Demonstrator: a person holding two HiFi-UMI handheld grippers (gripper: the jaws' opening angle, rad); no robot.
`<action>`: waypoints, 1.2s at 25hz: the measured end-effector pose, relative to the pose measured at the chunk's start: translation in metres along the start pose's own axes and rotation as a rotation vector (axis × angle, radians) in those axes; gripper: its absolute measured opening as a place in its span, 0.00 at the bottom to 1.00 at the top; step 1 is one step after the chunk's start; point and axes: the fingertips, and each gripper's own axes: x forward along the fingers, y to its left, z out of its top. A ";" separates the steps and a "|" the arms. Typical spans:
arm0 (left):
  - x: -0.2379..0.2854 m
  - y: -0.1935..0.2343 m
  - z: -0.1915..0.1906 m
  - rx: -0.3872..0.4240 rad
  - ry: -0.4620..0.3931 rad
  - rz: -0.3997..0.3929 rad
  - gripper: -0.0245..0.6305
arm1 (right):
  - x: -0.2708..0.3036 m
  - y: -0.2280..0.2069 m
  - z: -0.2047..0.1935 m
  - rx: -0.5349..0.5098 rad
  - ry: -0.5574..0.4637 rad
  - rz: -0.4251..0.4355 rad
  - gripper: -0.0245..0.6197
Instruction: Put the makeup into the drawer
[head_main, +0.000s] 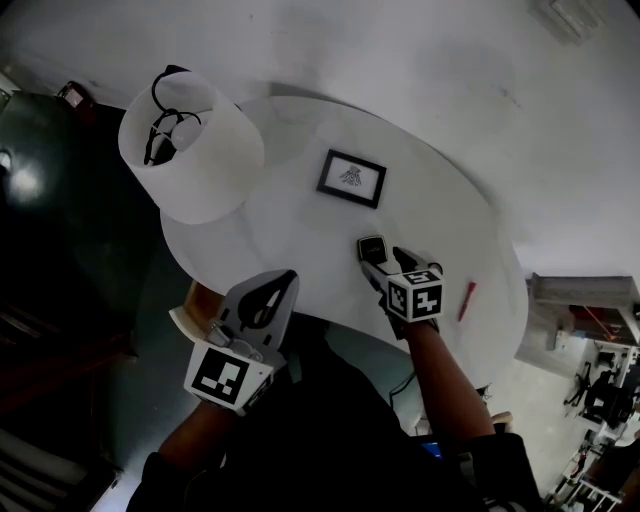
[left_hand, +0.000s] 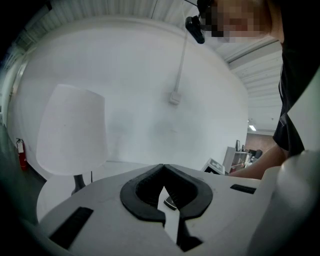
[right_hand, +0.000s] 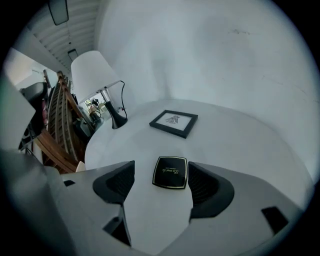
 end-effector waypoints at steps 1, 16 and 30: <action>0.001 0.000 -0.001 -0.003 0.001 0.002 0.05 | 0.006 -0.002 -0.002 -0.001 0.013 -0.010 0.47; -0.003 0.011 -0.013 -0.062 0.010 0.048 0.05 | 0.056 -0.019 -0.022 -0.028 0.110 -0.114 0.49; -0.017 0.014 -0.015 -0.064 0.012 0.056 0.05 | 0.056 -0.019 -0.026 -0.064 0.100 -0.149 0.49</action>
